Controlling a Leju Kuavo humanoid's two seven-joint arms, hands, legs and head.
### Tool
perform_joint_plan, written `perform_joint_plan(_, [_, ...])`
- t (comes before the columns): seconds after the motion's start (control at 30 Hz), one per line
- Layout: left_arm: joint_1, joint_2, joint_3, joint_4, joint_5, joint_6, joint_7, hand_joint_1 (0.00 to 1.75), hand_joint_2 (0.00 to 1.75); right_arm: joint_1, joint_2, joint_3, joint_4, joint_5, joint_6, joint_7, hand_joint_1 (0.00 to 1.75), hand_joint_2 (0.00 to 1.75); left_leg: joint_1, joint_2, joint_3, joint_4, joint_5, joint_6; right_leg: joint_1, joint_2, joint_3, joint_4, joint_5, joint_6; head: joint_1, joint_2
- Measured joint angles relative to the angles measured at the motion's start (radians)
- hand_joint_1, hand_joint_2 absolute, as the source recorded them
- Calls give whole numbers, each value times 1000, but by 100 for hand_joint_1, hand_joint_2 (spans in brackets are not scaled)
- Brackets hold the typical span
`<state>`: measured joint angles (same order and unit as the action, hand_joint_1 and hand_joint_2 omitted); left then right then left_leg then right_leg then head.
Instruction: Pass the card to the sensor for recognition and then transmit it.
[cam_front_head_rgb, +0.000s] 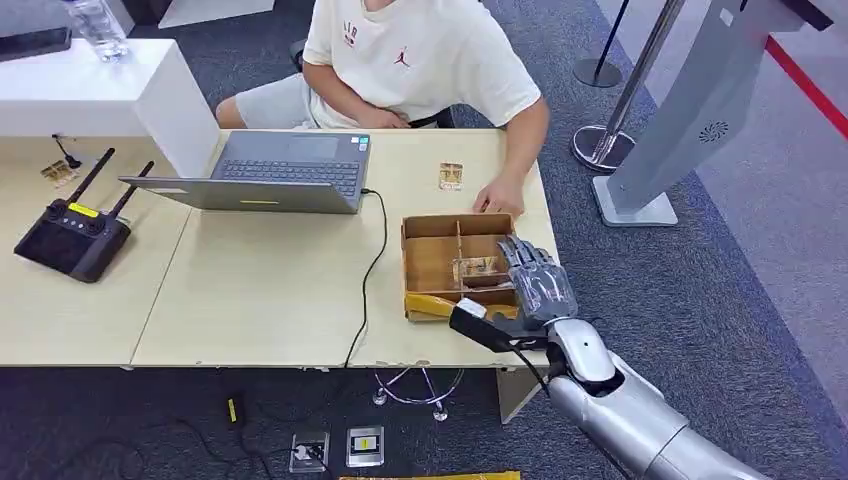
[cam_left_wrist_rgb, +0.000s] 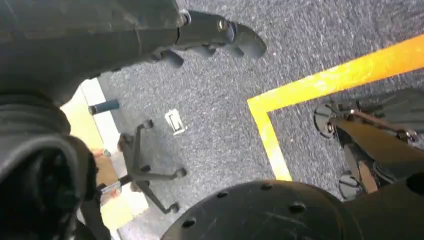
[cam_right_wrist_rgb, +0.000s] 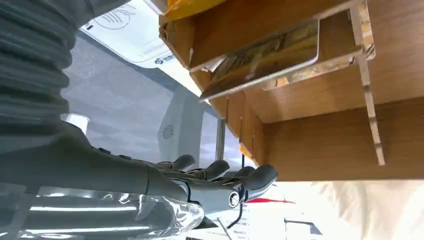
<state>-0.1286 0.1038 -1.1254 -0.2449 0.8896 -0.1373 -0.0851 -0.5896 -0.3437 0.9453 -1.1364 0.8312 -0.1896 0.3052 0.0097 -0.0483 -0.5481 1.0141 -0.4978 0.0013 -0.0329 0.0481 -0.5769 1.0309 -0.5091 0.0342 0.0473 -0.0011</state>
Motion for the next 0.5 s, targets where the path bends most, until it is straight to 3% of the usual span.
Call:
perform_joint_plan(0.03, [0, 0, 0, 0, 1, 0, 0, 0, 0, 0, 0, 0, 0, 0, 4, -6, 31, 175, 0, 0, 0, 0, 0, 0, 0, 0, 0, 0, 0, 0, 0, 0])
perform_joint_plan(0.23, [0, 0, -1, 0, 5, 0, 0, 0, 0, -1, 2, 0, 0, -4, 11, -22, 35, 175, 0, 0, 0, 0, 0, 0, 0, 0, 0, 0, 0, 0, 0, 0])
perform_joint_plan(0.3, [0, 0, -2, 0, 6, 0, 0, 0, 0, 0, 4, 0, 0, -5, 11, -22, 47, 175, 0, 0, 0, 0, 0, 0, 0, 0, 0, 0, 0, 0, 0, 0])
perform_joint_plan(0.33, [0, 0, -2, 0, 7, 0, 0, 0, 0, -1, 4, 0, 0, -6, 11, -22, 44, 175, 0, 0, 0, 0, 0, 0, 0, 0, 0, 0, 0, 0, 0, 0])
perform_joint_plan(0.37, [0, 0, -2, 0, 7, 0, 0, 0, 0, -1, 4, 0, 0, -6, 11, -23, 24, 175, 0, 0, 0, 0, 0, 0, 0, 0, 0, 0, 0, 0, 0, 0])
perform_joint_plan(0.43, [0, 0, -2, 0, 7, 0, 0, 0, 0, -1, 4, 1, 0, -9, 11, -25, 5, 175, 0, 0, 0, 0, 0, 0, 0, 0, 0, 0, 0, 0, 0, 0])
perform_joint_plan(0.5, [0, 0, -2, 0, 6, 0, 0, 0, 0, -1, 5, 1, 0, -9, 11, -28, 5, 175, 0, 0, 0, 0, 0, 0, 0, 0, 0, 0, 0, 0, 0, 0])
